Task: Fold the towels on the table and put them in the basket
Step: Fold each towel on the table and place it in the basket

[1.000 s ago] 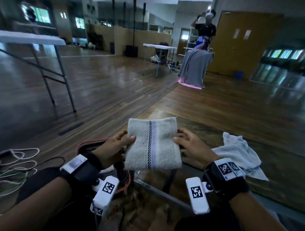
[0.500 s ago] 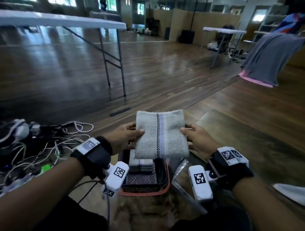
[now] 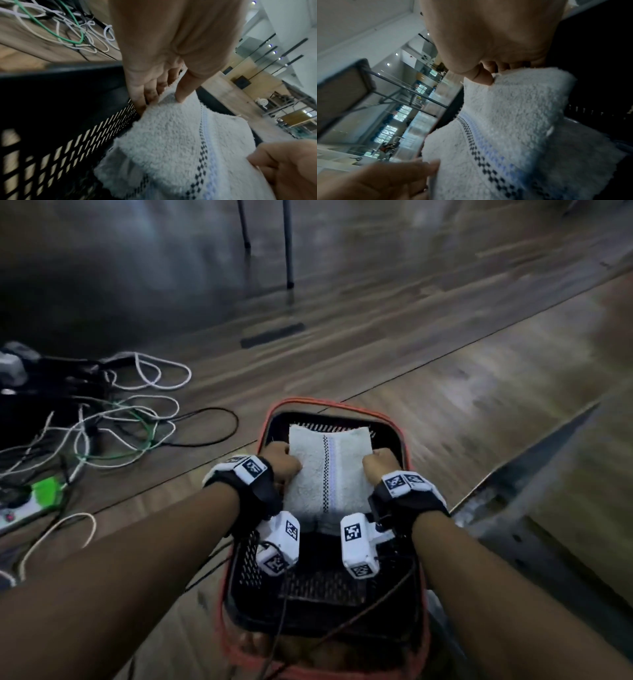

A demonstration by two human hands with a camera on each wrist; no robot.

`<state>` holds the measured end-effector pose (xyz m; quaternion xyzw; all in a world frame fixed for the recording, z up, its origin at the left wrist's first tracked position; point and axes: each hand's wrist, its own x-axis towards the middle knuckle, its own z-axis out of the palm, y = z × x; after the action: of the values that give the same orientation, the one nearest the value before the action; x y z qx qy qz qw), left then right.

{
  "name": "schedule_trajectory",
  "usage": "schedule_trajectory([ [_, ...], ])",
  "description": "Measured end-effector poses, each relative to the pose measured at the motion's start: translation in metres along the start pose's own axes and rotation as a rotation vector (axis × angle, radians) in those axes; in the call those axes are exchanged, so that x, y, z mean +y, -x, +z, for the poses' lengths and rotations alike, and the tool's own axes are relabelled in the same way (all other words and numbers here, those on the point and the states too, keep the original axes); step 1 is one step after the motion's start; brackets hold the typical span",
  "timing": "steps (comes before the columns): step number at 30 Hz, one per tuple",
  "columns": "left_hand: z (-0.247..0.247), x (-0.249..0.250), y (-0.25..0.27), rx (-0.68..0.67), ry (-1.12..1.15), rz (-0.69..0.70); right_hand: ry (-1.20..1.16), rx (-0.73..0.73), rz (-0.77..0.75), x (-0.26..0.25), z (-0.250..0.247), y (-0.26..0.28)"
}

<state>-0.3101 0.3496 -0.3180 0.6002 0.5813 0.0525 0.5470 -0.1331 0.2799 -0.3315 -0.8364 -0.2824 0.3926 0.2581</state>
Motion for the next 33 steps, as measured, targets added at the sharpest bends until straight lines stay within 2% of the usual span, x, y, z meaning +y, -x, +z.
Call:
schedule_trajectory([
  [3,0.010,-0.008,-0.034,0.040,-0.115,-0.040,0.060,0.010,0.054,0.021,0.021,-0.034],
  [7,0.023,-0.018,-0.060,0.071,-0.233,-0.079,0.030,0.012,0.057,0.034,0.038,-0.053],
  [13,0.029,-0.019,-0.064,0.059,-0.410,-0.178,0.015,0.007,0.060,0.038,0.040,-0.055],
  [21,0.025,-0.015,-0.055,0.132,-0.474,-0.166,0.051,-0.045,0.077,0.025,0.039,-0.041],
  [23,0.031,-0.016,-0.054,0.139,-0.472,-0.148,0.112,0.003,0.069,0.022,0.042,-0.035],
  [25,0.037,-0.017,-0.056,0.164,-0.470,-0.117,0.291,0.149,-0.047,0.018,0.049,-0.026],
  [28,0.047,-0.020,-0.060,0.223,-0.452,0.007,0.574,0.363,-0.371,0.018,0.062,-0.019],
  [30,0.051,-0.025,-0.064,0.209,-0.448,0.065,0.682,0.348,-0.492,0.026,0.072,-0.020],
  [33,0.054,-0.035,-0.069,0.229,-0.404,0.085,0.763,0.271,-0.472,0.046,0.085,-0.025],
])
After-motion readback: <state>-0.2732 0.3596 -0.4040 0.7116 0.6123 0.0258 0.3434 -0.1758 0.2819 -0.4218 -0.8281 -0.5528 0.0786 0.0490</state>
